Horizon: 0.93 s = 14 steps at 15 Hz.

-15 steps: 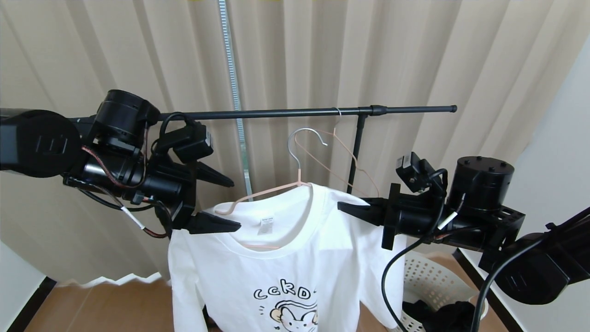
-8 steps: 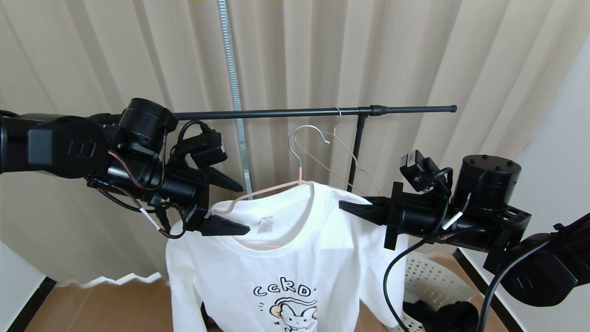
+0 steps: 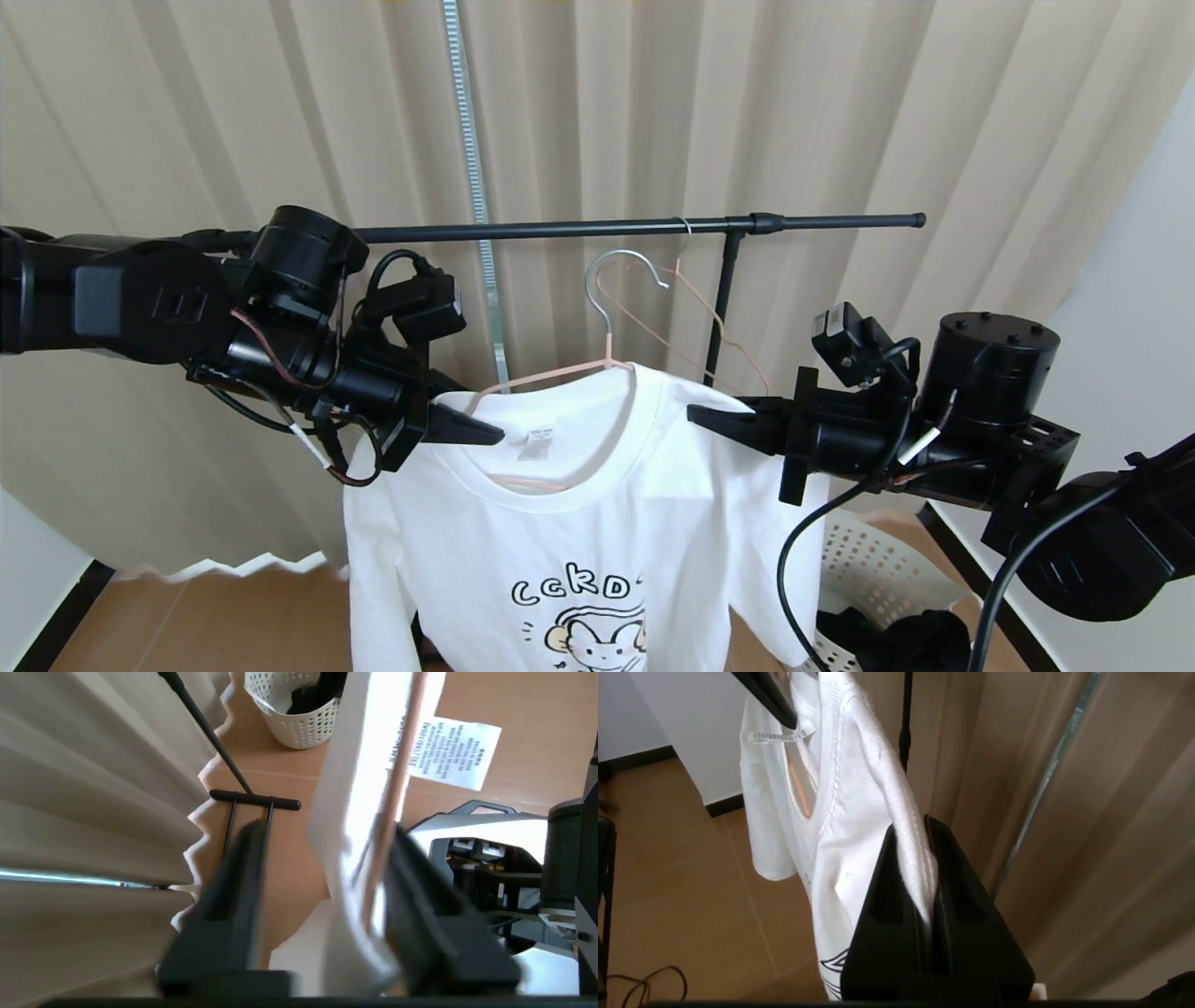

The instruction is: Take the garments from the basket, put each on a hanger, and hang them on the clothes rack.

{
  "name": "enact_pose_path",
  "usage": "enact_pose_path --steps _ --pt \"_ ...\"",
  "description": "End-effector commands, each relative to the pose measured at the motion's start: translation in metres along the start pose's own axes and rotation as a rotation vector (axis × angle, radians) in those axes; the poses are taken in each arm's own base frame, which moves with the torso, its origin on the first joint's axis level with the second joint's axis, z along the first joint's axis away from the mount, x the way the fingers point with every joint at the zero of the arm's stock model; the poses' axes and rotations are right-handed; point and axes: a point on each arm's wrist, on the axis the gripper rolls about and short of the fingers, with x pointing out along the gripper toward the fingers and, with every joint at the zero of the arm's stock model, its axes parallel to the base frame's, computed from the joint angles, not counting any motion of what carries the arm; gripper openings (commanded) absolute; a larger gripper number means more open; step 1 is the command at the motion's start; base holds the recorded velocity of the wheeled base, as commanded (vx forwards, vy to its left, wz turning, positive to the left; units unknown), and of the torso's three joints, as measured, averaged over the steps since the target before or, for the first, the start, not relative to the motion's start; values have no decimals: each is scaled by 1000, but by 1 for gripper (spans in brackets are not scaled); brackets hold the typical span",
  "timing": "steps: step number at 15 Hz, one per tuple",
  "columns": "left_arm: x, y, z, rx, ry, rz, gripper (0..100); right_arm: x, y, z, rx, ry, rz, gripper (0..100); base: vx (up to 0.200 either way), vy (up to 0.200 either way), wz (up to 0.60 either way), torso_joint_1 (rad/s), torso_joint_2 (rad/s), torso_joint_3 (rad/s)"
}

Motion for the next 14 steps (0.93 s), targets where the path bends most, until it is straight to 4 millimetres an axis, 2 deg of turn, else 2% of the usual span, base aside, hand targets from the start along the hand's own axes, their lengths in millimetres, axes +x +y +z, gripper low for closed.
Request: enact_pose_path --steps 1,10,11,14 --pt "-2 -1 2 7 -4 3 0 0 0 0 -1 -1 1 0 0 0 0 0 0 0" --pt "-13 -13 8 38 -17 11 0 -4 2 5 -5 -7 1 0 0 0 0 0 0 0" --pt "-14 -14 9 40 -19 14 0 -4 2 5 -5 -7 1 100 0 0 0 0 0 0" --pt "-17 -15 10 45 -23 20 0 -6 1 5 -5 -7 -8 100 0 0 0 0 0 0"
